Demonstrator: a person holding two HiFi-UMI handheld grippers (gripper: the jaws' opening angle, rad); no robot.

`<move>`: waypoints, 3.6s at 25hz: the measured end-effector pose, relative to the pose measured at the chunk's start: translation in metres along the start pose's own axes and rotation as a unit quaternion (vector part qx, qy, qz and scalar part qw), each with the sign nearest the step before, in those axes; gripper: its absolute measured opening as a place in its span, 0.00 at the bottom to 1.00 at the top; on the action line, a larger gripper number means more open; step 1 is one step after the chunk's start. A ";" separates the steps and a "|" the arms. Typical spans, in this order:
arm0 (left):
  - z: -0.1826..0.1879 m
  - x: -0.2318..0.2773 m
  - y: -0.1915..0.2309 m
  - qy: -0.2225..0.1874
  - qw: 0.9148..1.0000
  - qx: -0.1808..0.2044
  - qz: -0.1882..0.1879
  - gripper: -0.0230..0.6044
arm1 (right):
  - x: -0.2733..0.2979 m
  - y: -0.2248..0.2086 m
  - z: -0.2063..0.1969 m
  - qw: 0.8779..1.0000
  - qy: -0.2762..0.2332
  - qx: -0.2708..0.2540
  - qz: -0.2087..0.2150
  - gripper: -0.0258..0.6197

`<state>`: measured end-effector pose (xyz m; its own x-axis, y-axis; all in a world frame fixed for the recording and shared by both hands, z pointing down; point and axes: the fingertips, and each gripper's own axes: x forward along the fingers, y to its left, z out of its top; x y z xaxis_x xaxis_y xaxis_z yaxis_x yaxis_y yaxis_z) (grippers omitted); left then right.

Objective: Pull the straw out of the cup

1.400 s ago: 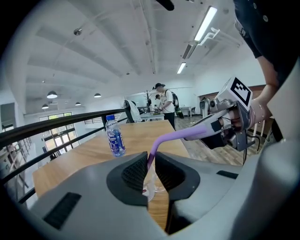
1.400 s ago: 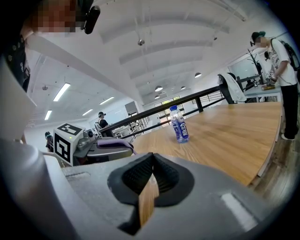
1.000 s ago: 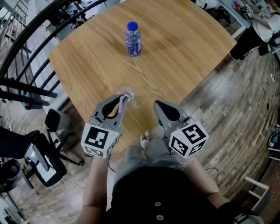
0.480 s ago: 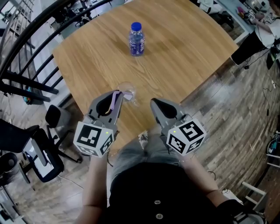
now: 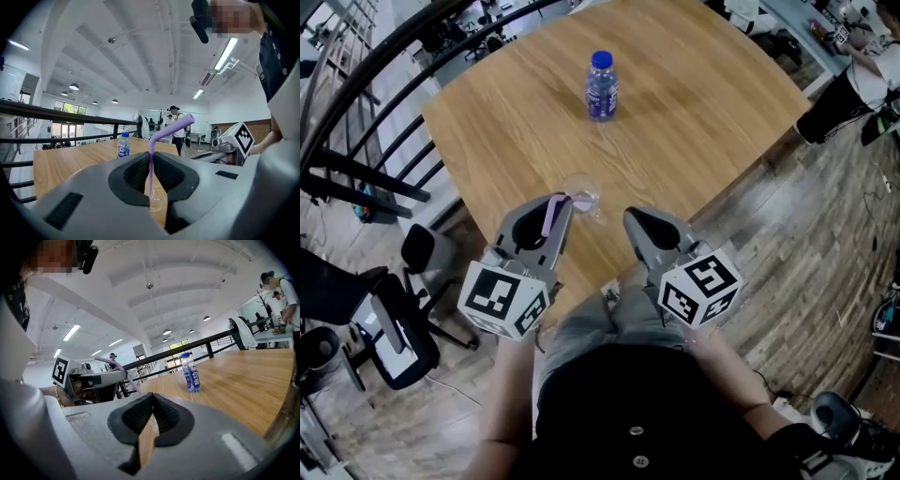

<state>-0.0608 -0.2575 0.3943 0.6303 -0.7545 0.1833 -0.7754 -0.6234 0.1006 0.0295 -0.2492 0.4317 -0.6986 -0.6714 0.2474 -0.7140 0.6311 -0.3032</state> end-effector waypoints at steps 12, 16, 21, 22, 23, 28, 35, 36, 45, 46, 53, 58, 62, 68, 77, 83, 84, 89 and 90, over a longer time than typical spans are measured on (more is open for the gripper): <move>0.018 -0.020 0.010 -0.020 0.999 -0.030 -0.007 0.11 | -0.001 0.021 0.023 1.000 -0.020 -0.005 -0.005 0.04; 0.026 -0.021 0.014 -0.028 0.999 -0.043 0.004 0.11 | -0.004 0.018 0.031 1.000 -0.024 -0.005 -0.005 0.04; 0.032 -0.027 0.021 -0.036 0.998 -0.049 0.007 0.11 | -0.005 0.023 0.039 0.999 -0.033 -0.002 -0.001 0.04; 0.034 -0.027 0.022 -0.038 0.998 -0.049 0.008 0.11 | -0.006 0.022 0.041 0.999 -0.035 -0.002 0.000 0.04; 0.037 -0.027 0.022 -0.041 0.998 -0.049 0.007 0.11 | -0.006 0.021 0.043 0.999 -0.037 -0.002 0.000 0.04; 0.056 -0.031 0.016 -0.075 0.995 -0.062 -0.007 0.11 | -0.009 0.014 0.052 0.999 -0.046 0.005 -0.001 0.04; 0.084 -0.042 0.010 -0.133 0.987 -0.081 -0.041 0.10 | -0.012 0.022 0.073 0.997 -0.078 0.006 0.028 0.04; 0.086 -0.044 0.008 -0.139 0.986 -0.079 -0.051 0.11 | -0.012 0.026 0.078 0.996 -0.086 0.005 0.036 0.04; 0.092 -0.058 0.007 -0.185 0.978 -0.088 -0.049 0.11 | -0.020 0.045 0.115 0.987 -0.152 -0.019 0.041 0.04; 0.093 -0.059 0.008 -0.192 0.976 -0.090 -0.044 0.11 | -0.021 0.046 0.116 0.987 -0.156 -0.016 0.041 0.04; 0.087 -0.066 0.011 -0.208 0.970 -0.123 -0.022 0.11 | -0.018 0.057 0.113 0.986 -0.155 -0.022 0.049 0.04; 0.081 -0.069 0.015 -0.203 0.970 -0.130 -0.011 0.11 | -0.014 0.064 0.108 0.988 -0.144 -0.031 0.056 0.04; 0.078 -0.072 0.015 -0.203 0.971 -0.127 -0.007 0.11 | -0.011 0.068 0.104 0.988 -0.138 -0.035 0.057 0.04; 0.076 -0.076 0.015 -0.201 0.974 -0.105 -0.004 0.11 | -0.009 0.074 0.095 0.991 -0.114 -0.044 0.059 0.04; 0.073 -0.075 0.016 -0.201 0.974 -0.108 -0.008 0.11 | -0.003 0.067 0.091 0.993 -0.105 -0.048 0.041 0.04; 0.074 -0.076 0.018 -0.202 0.972 -0.115 -0.015 0.11 | -0.001 0.069 0.089 0.993 -0.103 -0.048 0.041 0.04; 0.074 -0.076 0.018 -0.202 0.972 -0.116 -0.016 0.11 | 0.000 0.068 0.088 0.993 -0.103 -0.047 0.041 0.04; 0.069 -0.078 0.021 -0.198 0.972 -0.122 -0.015 0.11 | 0.003 0.073 0.084 0.993 -0.101 -0.034 0.046 0.04; 0.068 -0.078 0.022 -0.198 0.972 -0.123 -0.014 0.11 | 0.003 0.074 0.083 0.993 -0.100 -0.033 0.047 0.04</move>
<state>-0.1245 -0.2260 0.3154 0.5788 -0.7883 -0.2088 -0.7128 -0.6135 0.3399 -0.0220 -0.2370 0.3338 -0.7435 -0.6680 0.0317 -0.6525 0.7143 -0.2530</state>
